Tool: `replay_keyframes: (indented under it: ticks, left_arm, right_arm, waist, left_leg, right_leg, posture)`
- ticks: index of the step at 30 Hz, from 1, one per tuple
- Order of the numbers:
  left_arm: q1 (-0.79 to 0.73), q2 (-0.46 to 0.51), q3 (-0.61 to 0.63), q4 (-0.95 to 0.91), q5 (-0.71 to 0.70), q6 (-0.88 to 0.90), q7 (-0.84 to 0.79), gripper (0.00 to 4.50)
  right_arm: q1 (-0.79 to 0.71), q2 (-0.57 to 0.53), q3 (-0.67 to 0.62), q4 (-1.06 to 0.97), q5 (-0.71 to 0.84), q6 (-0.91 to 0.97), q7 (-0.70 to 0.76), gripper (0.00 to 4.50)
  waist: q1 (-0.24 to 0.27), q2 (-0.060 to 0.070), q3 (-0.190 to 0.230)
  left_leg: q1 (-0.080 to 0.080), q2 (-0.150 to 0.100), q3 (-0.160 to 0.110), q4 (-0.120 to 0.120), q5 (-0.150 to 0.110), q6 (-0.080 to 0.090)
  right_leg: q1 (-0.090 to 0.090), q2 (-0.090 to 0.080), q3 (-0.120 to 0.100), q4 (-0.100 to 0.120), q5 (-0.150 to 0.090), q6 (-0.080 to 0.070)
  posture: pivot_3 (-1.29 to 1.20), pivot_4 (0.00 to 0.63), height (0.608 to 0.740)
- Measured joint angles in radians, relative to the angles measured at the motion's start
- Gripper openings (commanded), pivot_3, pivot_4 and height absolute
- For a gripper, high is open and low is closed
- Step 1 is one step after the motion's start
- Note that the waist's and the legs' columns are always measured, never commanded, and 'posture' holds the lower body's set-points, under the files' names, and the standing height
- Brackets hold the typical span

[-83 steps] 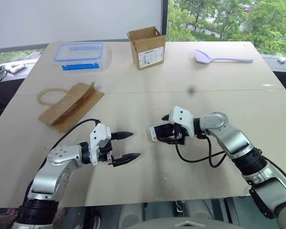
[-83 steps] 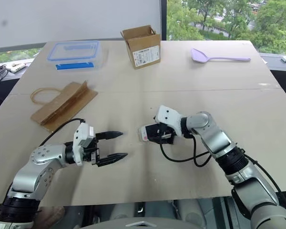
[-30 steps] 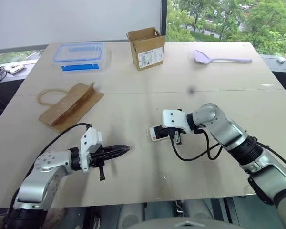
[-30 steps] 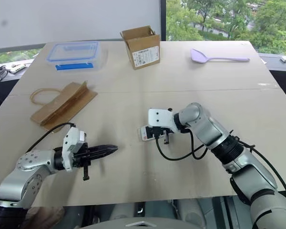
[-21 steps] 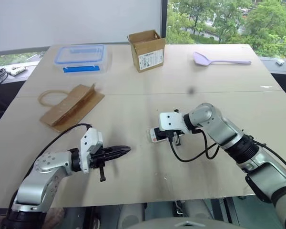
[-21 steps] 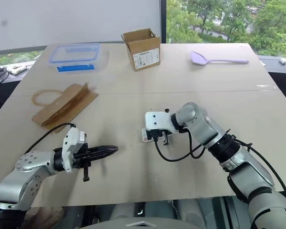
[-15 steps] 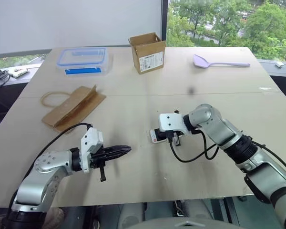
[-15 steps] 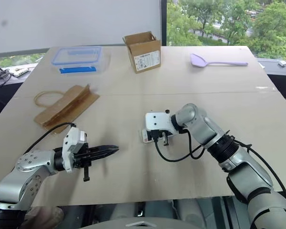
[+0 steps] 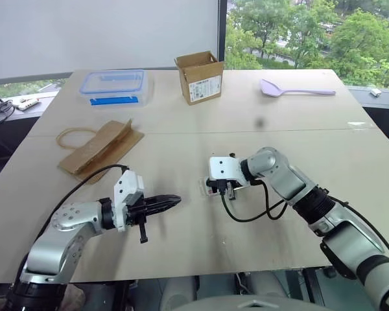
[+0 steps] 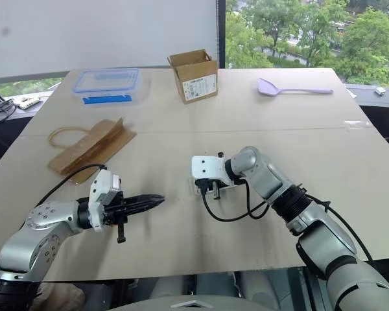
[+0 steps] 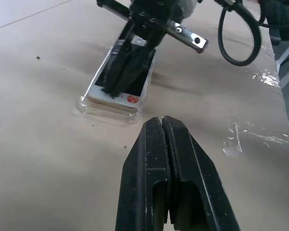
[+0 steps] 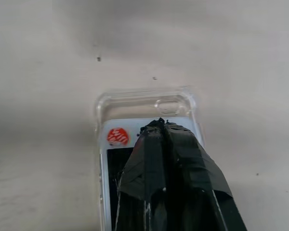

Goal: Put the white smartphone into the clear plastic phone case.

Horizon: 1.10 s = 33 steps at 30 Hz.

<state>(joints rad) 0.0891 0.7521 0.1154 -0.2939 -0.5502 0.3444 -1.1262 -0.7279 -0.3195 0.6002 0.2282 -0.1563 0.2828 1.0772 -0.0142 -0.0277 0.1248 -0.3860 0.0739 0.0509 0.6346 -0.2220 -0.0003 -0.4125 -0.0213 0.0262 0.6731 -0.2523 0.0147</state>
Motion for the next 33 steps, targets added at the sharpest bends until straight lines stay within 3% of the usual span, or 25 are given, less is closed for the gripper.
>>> replay_keyframes:
  ticks: [5,11,17,24,28,33]
  left_arm:
    - [-0.019,-0.008,-0.029,0.007,0.034,0.000,0.024,0.02]
    - [-0.058,-0.029,-0.080,0.028,0.089,0.010,0.085,0.02]
    - [-0.110,-0.053,-0.128,0.050,0.147,0.050,0.157,0.02]
    - [-0.155,-0.102,-0.186,0.074,0.202,0.066,0.209,0.02]
    - [-0.187,-0.127,-0.213,0.086,0.233,0.066,0.233,0.02]
    - [-0.212,-0.133,-0.231,0.110,0.245,0.060,0.233,0.02]
  right_arm:
    - [0.070,-0.014,-0.088,-0.077,0.064,0.042,-0.006,0.00]
    - [0.118,-0.075,-0.176,-0.281,0.132,0.202,-0.022,0.00]
    - [0.145,-0.196,-0.299,-0.489,0.160,0.317,-0.080,0.00]
    - [0.293,-0.383,-0.347,-0.543,0.086,0.376,-0.172,0.00]
    - [0.332,-0.411,-0.336,-0.547,0.056,0.374,-0.198,0.00]
    - [0.326,-0.339,-0.280,-0.553,0.051,0.384,-0.219,0.00]
  waist:
    - [0.002,0.002,0.003]
    - [0.001,0.007,0.011]
    - [0.003,0.006,0.015]
    - [0.001,0.003,0.022]
    - [0.002,0.003,0.023]
    - [0.004,0.003,0.023]
  left_leg:
    - [-0.006,0.000,-0.001,0.000,0.000,0.000]
    - [-0.033,-0.002,0.000,0.000,0.000,0.001]
    - [-0.034,-0.001,-0.002,-0.002,0.000,0.000]
    - [-0.033,-0.002,-0.001,0.000,0.000,0.001]
    - [-0.032,-0.002,-0.001,0.001,0.000,0.001]
    - [-0.029,-0.002,-0.003,0.002,0.001,0.001]
  right_leg:
    - [-0.002,-0.003,-0.002,-0.005,0.000,0.000]
    - [-0.022,0.006,-0.004,-0.008,0.006,0.001]
    - [-0.022,0.009,-0.008,-0.010,0.006,0.001]
    - [-0.021,0.008,-0.007,-0.010,0.006,0.002]
    - [-0.019,0.009,-0.007,-0.010,0.005,0.006]
    - [-0.017,0.009,-0.008,-0.009,0.005,0.006]
  posture:
    - [0.00,0.150,0.740]
    - [0.00,0.150,0.740]
    - [0.00,0.150,0.740]
    - [0.00,0.150,0.740]
    - [0.00,0.150,0.740]
    - [0.00,0.150,0.740]
